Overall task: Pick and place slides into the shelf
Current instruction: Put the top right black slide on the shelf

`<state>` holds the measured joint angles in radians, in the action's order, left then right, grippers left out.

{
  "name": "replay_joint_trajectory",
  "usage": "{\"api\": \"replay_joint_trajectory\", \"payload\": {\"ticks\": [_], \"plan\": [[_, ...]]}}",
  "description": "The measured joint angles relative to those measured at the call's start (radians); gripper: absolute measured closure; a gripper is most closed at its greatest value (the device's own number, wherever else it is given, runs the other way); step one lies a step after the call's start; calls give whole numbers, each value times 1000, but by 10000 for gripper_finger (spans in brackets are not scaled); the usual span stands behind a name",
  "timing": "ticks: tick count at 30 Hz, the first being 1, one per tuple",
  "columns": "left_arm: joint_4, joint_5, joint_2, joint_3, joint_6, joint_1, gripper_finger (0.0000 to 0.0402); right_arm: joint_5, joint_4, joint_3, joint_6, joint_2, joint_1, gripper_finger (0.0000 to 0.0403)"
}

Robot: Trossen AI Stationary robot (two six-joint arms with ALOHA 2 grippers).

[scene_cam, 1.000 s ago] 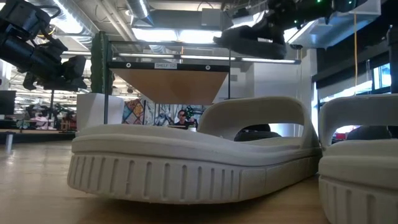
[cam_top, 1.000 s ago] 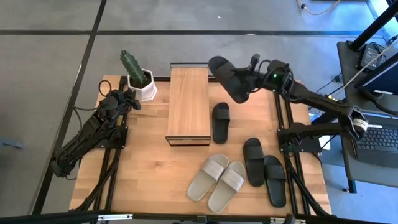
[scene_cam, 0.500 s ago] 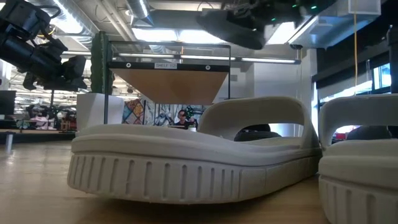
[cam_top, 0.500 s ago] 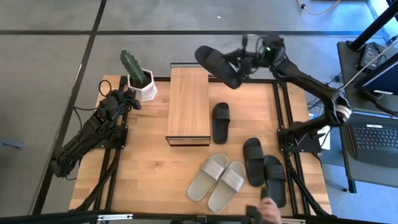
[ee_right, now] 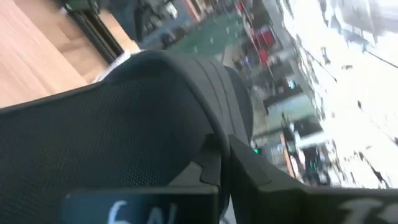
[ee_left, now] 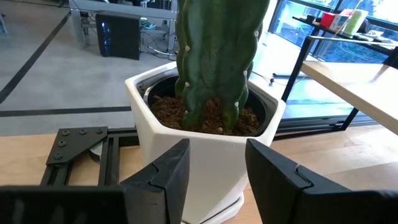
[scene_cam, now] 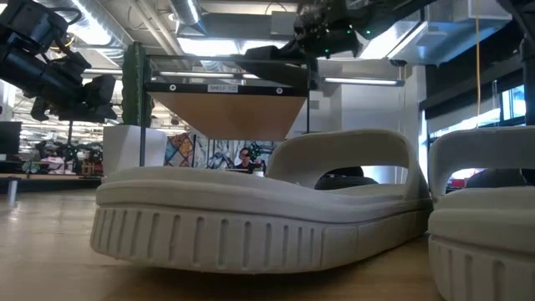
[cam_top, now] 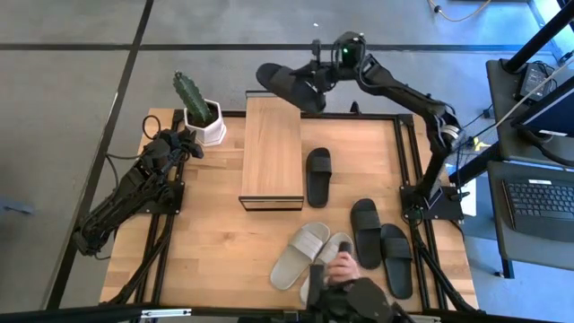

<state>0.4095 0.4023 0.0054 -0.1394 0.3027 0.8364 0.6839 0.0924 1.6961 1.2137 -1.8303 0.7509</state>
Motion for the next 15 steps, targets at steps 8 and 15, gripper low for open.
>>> {"api": "replay_joint_trajectory", "payload": {"ticks": [8,15], "plan": [[0,0,0,0,0,0,254,84,30,98,76,-73,-1,390],[0,0,0,0,-1,0,254,192,54,117,101,-93,8,390]]}}
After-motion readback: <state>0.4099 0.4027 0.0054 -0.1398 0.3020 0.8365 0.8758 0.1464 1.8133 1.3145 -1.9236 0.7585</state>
